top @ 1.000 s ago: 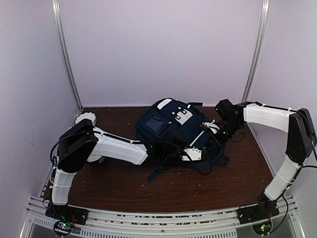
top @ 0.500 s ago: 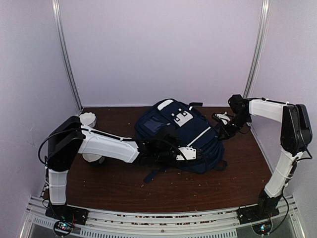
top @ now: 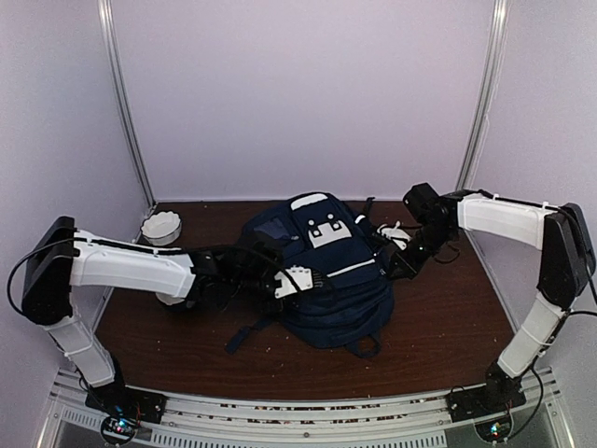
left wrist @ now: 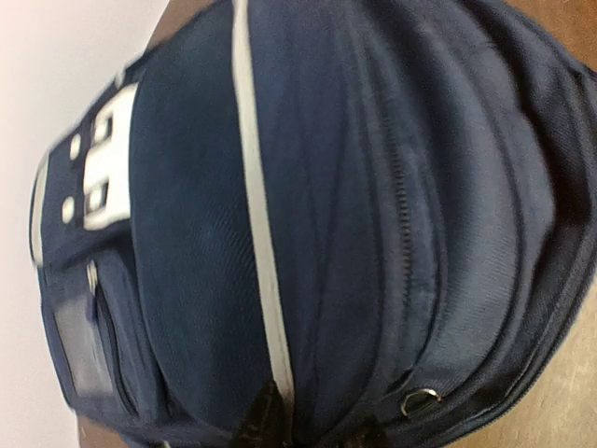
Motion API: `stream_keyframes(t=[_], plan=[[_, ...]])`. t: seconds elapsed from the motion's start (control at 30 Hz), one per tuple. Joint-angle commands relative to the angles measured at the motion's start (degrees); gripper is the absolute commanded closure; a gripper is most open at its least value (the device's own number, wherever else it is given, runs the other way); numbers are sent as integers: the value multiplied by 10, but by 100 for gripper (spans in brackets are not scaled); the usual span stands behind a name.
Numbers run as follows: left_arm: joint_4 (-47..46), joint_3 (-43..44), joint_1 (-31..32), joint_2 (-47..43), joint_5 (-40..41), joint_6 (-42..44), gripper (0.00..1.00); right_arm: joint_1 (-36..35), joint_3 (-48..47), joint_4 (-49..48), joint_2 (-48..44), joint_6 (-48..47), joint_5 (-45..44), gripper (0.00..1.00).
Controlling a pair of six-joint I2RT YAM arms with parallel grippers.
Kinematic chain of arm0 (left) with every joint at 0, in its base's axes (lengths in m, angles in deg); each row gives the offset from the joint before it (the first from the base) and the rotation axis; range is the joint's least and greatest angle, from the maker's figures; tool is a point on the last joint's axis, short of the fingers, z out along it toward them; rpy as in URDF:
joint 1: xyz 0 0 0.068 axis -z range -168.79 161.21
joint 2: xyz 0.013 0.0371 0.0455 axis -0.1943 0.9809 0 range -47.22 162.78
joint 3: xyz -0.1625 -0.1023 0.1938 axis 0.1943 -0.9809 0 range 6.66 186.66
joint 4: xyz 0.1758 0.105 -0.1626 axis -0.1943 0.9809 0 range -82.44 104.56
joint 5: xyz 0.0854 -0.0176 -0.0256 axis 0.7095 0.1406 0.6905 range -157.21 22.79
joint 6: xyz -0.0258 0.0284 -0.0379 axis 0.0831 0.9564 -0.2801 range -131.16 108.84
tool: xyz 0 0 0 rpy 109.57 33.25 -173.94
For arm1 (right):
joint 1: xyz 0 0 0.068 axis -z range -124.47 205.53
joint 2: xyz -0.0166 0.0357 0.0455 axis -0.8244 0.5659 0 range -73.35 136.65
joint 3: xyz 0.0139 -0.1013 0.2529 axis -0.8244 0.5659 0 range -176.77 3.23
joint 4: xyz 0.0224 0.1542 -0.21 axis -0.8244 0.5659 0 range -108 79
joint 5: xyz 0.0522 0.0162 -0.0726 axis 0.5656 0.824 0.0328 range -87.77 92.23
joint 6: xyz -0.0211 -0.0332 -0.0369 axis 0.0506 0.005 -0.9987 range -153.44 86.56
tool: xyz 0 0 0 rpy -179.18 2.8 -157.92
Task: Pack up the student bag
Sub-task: Zip the upper front pocket of the student bag, then hold the upper front pocket of the student bag.
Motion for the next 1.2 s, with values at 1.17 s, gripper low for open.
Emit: stream_keyframes(t=[1.17], plan=[[-29,159,35,120,-85,-114,47,-100,39,-74,-46,62,72,100]])
